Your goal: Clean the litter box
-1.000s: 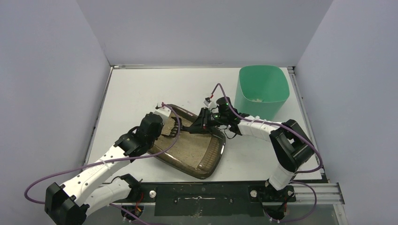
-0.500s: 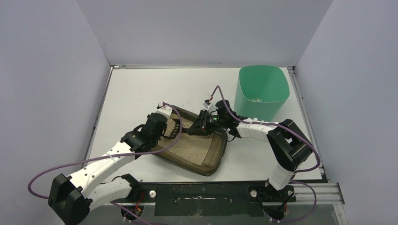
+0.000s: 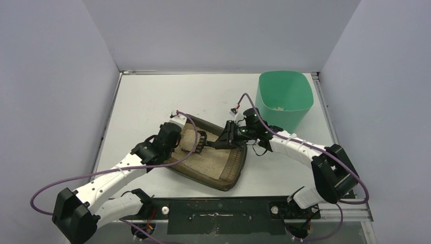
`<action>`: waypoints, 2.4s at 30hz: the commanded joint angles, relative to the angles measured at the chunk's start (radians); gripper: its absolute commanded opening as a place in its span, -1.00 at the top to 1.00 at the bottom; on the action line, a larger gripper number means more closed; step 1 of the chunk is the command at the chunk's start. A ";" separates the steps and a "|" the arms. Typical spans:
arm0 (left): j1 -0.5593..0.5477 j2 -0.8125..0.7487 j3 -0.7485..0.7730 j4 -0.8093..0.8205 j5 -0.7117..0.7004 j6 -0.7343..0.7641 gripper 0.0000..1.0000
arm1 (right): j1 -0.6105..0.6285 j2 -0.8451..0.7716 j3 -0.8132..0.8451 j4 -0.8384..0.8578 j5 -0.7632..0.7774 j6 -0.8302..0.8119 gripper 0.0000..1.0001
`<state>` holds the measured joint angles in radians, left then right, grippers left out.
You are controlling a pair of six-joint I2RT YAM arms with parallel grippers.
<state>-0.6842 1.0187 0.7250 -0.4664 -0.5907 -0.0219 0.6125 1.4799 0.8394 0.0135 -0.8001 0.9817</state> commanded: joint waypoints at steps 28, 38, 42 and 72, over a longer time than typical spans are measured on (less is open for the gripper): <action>0.008 -0.099 0.057 0.198 0.035 -0.052 1.00 | -0.141 -0.180 -0.046 -0.405 0.198 -0.044 1.00; -0.005 -0.130 0.042 0.236 0.109 -0.015 1.00 | -0.113 -0.031 -0.022 -0.181 0.144 -0.026 1.00; -0.009 -0.150 0.037 0.255 0.152 -0.001 1.00 | -0.093 0.036 0.000 -0.076 0.116 -0.019 1.00; -0.036 -0.178 0.070 0.251 0.033 -0.048 1.00 | 0.034 0.242 -0.137 0.982 -0.060 0.213 1.00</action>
<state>-0.6975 0.8665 0.7055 -0.4706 -0.5777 0.0391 0.6300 1.7317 0.7357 0.6853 -0.8524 1.1271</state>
